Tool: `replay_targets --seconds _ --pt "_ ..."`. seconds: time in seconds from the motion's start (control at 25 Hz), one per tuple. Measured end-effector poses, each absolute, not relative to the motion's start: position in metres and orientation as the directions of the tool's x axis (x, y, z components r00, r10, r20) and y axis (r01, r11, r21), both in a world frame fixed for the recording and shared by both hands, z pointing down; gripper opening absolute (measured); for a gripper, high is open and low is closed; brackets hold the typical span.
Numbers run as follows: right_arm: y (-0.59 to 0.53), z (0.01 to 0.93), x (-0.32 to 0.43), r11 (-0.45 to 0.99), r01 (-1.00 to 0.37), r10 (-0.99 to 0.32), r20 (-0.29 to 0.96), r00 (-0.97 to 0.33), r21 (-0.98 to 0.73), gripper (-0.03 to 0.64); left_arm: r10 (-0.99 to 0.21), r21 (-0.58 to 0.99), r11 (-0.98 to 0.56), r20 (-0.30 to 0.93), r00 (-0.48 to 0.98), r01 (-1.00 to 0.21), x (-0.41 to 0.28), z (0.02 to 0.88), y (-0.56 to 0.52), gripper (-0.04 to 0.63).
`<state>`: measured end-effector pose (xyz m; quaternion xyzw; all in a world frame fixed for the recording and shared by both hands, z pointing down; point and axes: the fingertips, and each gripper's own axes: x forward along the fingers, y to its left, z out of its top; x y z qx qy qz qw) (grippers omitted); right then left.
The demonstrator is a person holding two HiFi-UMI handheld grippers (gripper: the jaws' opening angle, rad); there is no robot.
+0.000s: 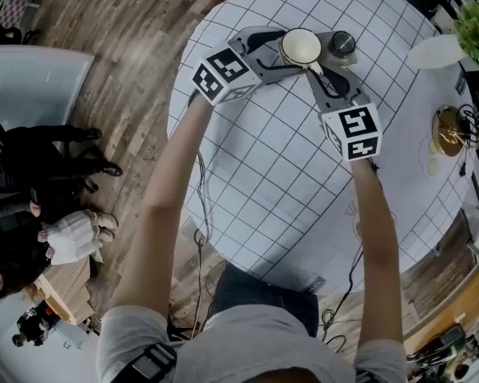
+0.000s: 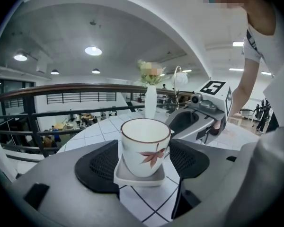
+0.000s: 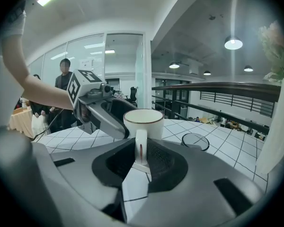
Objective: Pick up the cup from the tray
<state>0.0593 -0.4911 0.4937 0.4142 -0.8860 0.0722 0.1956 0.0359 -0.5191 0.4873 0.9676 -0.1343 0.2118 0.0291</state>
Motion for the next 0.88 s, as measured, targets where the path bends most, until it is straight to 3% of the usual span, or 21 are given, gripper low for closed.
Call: replay_targets --seconds 0.88 --pt "-0.474 0.459 0.053 0.685 -0.727 -0.689 0.363 -0.627 0.043 0.061 -0.298 -0.011 -0.951 0.316 0.901 -0.310 0.038 0.449 -0.502 0.341"
